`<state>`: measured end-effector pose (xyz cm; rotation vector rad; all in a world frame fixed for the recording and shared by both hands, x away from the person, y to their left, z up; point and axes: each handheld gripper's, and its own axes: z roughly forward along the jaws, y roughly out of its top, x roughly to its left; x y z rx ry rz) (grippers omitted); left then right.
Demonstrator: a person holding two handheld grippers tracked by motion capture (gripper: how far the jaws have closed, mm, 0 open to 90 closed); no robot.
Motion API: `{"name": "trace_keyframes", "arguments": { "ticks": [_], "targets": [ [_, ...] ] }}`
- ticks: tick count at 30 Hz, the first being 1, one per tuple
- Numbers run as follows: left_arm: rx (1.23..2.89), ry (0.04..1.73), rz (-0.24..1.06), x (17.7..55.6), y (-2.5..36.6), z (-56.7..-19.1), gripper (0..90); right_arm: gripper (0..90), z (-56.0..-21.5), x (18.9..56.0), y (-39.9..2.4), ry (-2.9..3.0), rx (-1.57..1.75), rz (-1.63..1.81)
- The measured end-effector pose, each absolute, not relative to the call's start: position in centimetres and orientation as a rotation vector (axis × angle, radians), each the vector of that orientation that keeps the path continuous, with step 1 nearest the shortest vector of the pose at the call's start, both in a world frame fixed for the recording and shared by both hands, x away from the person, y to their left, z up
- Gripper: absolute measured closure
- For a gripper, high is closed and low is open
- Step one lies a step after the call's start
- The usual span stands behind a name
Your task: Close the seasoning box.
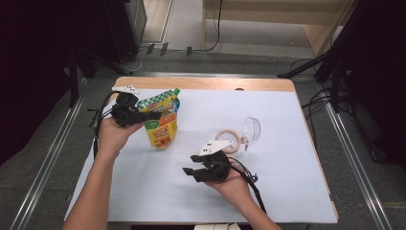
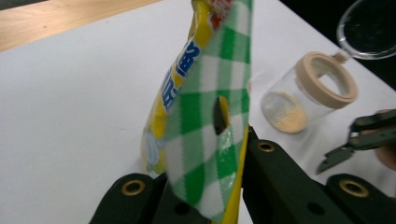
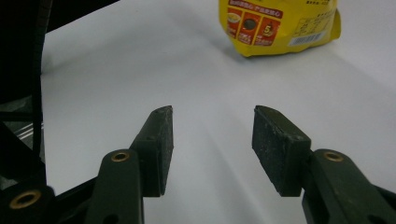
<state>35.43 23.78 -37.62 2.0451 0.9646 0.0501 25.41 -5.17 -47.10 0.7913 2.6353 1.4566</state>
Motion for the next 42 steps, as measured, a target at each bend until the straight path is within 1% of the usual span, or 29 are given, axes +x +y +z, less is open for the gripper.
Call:
{"name": "trace_keyframes", "arguments": {
  "ticks": [6, 16, 22, 28, 31, 33, 34, 35, 37, 39, 42],
  "targets": [
    [2.047, 0.887, 0.014, 34.2, 22.7, -35.4, 90.0, 48.8, -47.7, 25.3, -5.2, 2.603, 0.786, 1.45],
    [2.087, 0.793, -0.045, 31.5, 21.1, -33.1, 90.0, 52.5, -48.7, 25.6, -5.0, 2.563, 0.831, 1.437],
    [2.108, 0.749, -0.055, 29.6, 20.0, -31.7, 90.0, 58.1, -49.4, 25.9, -4.7, 2.554, 0.864, 1.43],
    [2.105, 0.683, -0.122, 28.2, 19.0, -30.8, 90.0, 63.1, -49.7, 26.2, -4.6, 2.491, 0.921, 1.458],
    [2.104, 0.655, -0.155, 27.7, 18.4, -30.5, 90.0, 63.3, -49.8, 26.3, -4.7, 2.46, 0.94, 1.465],
    [2.104, 0.666, -0.181, 27.9, 18.1, -30.8, 90.0, 63.7, -49.6, 26.2, -4.9, 2.422, 0.914, 1.523],
    [2.082, 0.675, -0.206, 28.1, 18.1, -31.1, 90.0, 65.8, -49.4, 25.9, -4.8, 2.414, 0.889, 1.52],
    [2.079, 0.681, -0.204, 28.2, 18.2, -31.2, 90.0, 67.3, -49.3, 25.5, -4.6, 2.393, 0.851, 1.5],
    [2.07, 0.711, -0.184, 28.5, 18.3, -31.4, 90.0, 67.4, -49.3, 25.1, -4.6, 2.391, 0.797, 1.495],
    [2.046, 0.722, -0.198, 28.6, 18.4, -31.6, 89.8, 67.0, -49.3, 24.6, -4.3, 2.411, 0.762, 1.512],
    [2.044, 0.747, -0.153, 28.7, 18.0, -31.7, 88.0, 65.7, -49.1, 23.8, -3.9, 2.415, 0.686, 1.517]
  ]
}}
